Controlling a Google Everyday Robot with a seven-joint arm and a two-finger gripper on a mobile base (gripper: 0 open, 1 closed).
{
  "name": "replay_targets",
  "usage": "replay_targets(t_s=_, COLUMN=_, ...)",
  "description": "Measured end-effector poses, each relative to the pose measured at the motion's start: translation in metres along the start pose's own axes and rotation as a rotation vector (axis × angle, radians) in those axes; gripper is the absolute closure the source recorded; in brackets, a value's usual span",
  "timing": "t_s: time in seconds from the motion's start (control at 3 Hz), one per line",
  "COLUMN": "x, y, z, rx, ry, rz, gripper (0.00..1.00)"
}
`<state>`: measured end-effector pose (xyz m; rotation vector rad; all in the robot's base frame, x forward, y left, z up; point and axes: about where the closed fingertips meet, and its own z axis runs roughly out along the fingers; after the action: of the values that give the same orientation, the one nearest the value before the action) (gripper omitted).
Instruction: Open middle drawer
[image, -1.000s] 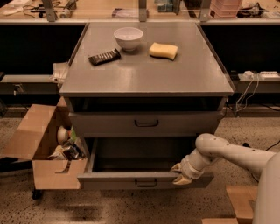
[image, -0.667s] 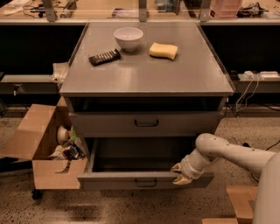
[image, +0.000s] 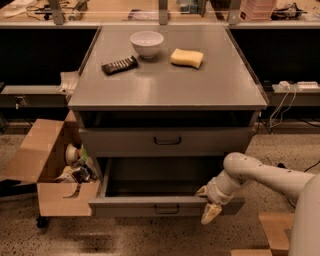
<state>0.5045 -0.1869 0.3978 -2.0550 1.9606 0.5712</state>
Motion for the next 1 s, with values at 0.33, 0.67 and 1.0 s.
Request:
replay_targets(t_s=0.33, x=0.0, y=0.0, z=0.0, rx=0.0, ry=0.0, rz=0.0, gripper=0.0)
replay_targets(t_s=0.67, x=-0.001, y=0.012, z=0.002, rx=-0.02, ry=0.004, rz=-0.013, gripper=0.0)
replay_targets(t_s=1.0, x=0.0, y=0.038, z=0.0, rx=-0.058, ry=0.009, rz=-0.039, gripper=0.0)
